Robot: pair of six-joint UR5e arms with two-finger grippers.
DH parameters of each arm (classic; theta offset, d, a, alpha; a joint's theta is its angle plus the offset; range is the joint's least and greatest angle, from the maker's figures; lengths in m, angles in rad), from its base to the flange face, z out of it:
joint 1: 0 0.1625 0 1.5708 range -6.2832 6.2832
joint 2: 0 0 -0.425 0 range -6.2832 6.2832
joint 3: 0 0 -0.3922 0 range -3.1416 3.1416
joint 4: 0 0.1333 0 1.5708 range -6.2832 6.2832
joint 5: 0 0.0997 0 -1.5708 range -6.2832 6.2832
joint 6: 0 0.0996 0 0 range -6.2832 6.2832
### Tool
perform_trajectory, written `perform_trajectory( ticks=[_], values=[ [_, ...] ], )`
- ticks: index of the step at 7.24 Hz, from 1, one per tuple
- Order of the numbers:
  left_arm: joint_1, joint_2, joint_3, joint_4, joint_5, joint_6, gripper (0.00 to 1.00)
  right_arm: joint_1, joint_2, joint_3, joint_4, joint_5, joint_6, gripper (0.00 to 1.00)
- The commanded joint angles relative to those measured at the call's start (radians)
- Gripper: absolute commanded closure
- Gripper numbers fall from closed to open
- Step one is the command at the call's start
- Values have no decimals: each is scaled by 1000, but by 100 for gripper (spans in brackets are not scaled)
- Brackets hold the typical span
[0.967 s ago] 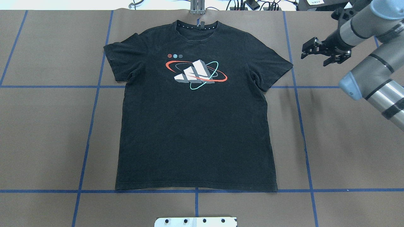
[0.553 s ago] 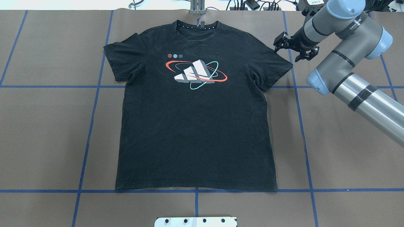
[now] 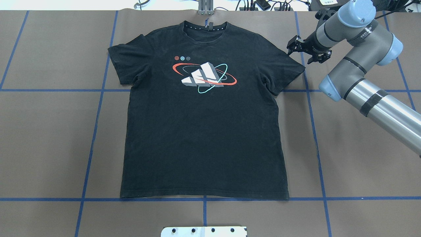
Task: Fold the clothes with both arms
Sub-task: 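Move the right gripper to the shoulder of the sleeve nearest it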
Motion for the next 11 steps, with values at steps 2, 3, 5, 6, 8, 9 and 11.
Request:
perform_trajectory(
  ticks=[2, 3, 5, 6, 8, 9, 11],
  values=[
    [0, -1, -3, 0, -2, -9, 0, -5, -5, -43, 4, -4, -5, 12],
    [0, -1, -3, 0, -2, -9, 0, -5, -2, -47, 2, -6, -5, 15],
    [0, -1, -4, 0, -2, -9, 0, -5, -6, -47, 1, -4, -3, 17],
    [0, -1, -3, 0, -2, -9, 0, -5, -8, -47, 1, -4, -3, 21],
    [0, 1, -4, 0, -2, -11, 0, -5, -11, -46, 1, -3, 4, 25],
    [0, -1, -3, 0, -2, -12, 0, -5, -11, -46, 1, -4, 9, 34],
    [0, -1, -6, 0, -2, -22, 0, -5, -13, -46, 1, -3, 12, 62]
  ],
)
